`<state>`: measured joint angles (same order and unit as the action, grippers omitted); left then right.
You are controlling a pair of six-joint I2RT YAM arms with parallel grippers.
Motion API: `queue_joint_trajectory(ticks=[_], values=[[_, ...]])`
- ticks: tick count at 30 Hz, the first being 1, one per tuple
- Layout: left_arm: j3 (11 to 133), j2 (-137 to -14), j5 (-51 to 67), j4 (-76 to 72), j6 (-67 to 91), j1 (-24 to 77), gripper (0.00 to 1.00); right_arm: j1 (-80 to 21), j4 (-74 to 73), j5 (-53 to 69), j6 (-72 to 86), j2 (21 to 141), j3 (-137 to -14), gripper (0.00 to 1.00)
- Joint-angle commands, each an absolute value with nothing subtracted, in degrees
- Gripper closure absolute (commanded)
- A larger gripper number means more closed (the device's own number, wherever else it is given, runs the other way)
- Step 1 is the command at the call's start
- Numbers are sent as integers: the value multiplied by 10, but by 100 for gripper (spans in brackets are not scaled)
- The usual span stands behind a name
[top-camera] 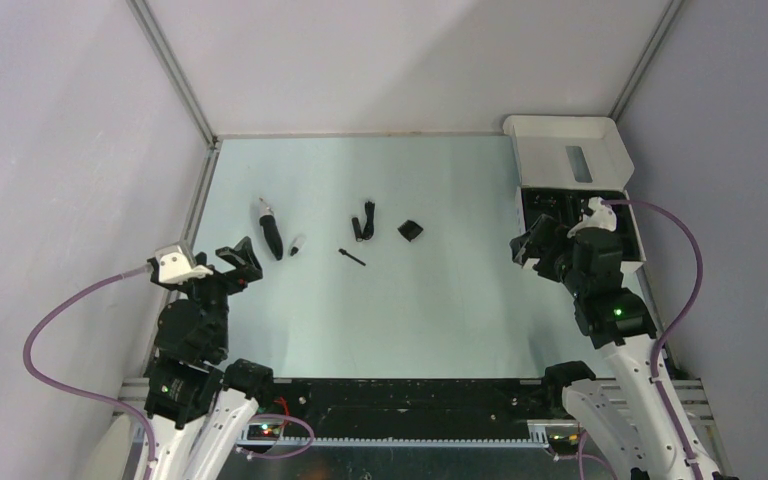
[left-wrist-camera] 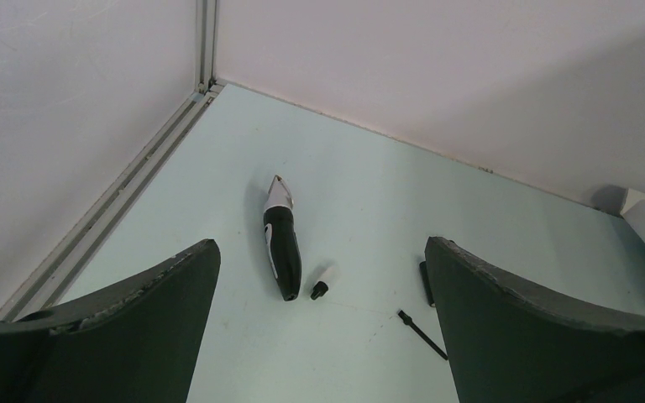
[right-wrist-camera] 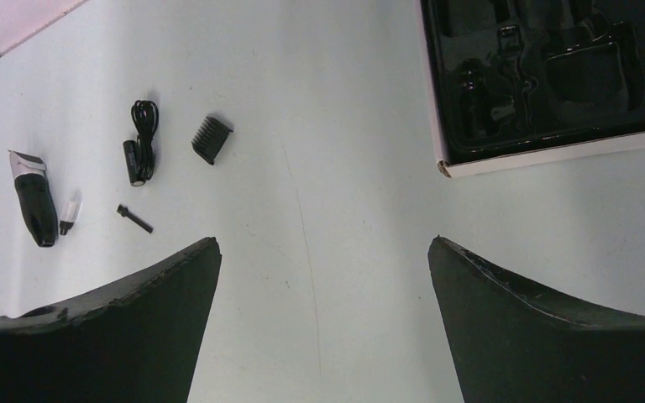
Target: Sort the hair-cutting tools
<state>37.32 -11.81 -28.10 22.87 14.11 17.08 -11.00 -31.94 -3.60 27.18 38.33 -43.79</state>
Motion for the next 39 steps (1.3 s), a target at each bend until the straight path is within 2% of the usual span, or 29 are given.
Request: queue_joint_trajectory(ticks=[1, 11, 27, 36, 39], values=[[395, -113, -276, 220, 146, 167, 0, -109, -314, -40, 268, 393, -468, 1], [395, -106, -275, 220, 146, 168, 0, -158, -302, -26, 277, 509, -511, 1], [397, -97, -269, 223, 148, 168, 0, -298, -248, -32, 296, 930, -756, 1], [396, -107, -269, 223, 146, 175, 0, -344, -281, -27, 308, 1152, -960, 23], [397, -109, -269, 223, 145, 176, 0, -360, -294, -26, 314, 1220, -1035, 27]])
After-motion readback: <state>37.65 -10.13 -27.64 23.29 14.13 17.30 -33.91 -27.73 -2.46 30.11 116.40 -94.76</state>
